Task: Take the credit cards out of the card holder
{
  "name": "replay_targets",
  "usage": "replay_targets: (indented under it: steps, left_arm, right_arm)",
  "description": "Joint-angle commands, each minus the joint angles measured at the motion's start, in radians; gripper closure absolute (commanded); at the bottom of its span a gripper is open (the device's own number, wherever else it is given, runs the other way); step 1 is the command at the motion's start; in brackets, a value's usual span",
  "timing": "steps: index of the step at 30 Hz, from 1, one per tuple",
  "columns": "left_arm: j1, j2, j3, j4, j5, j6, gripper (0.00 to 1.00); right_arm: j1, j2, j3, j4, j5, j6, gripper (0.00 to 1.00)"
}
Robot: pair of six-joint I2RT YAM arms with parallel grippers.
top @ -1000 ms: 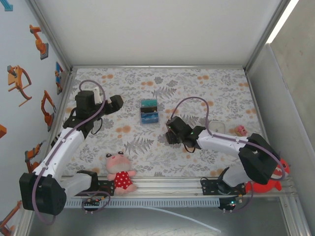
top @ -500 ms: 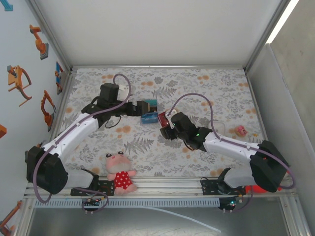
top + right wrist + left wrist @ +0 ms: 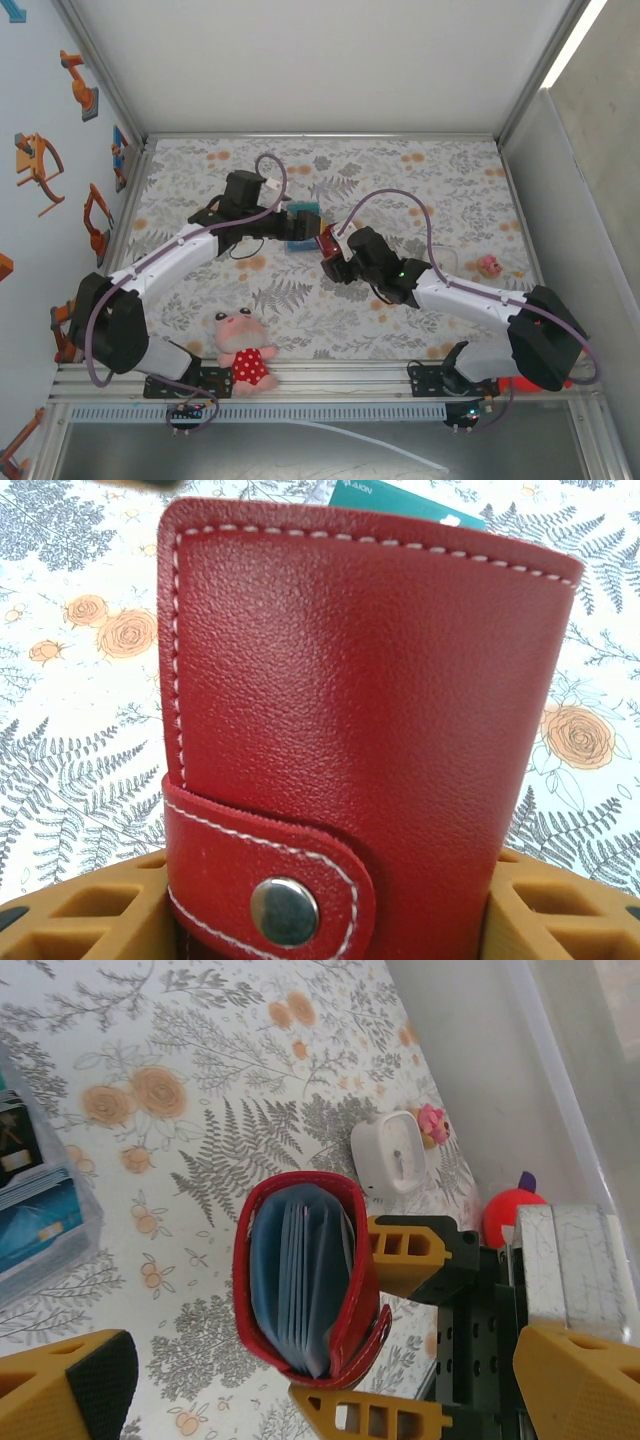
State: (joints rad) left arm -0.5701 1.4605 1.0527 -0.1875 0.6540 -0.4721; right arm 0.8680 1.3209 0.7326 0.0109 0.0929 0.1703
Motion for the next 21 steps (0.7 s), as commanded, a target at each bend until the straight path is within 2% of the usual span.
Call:
replay_targets:
  steps: [1, 7, 15, 21]
  left_arm:
    - [-0.010, 0.040, 0.023, 0.065, 0.046, -0.066, 0.00]
    - [-0.009, 0.077, 0.029, 0.080, 0.059, -0.094, 0.11]
    - [-0.010, 0.109, 0.008, 0.162, 0.126, -0.156, 0.34]
    - [-0.011, 0.107, 0.006, 0.162, 0.143, -0.157, 0.46]
  right_arm:
    - [0.012, -0.029, 0.035, 0.047, -0.006, -0.020, 0.48]
    - [0.015, -0.032, 0.034, 0.062, -0.003, -0.026, 0.48]
    - [0.018, -0.032, 0.037, 0.081, 0.001, -0.033, 0.48]
    - [0.017, -0.035, 0.039, 0.098, 0.013, -0.037, 0.48]
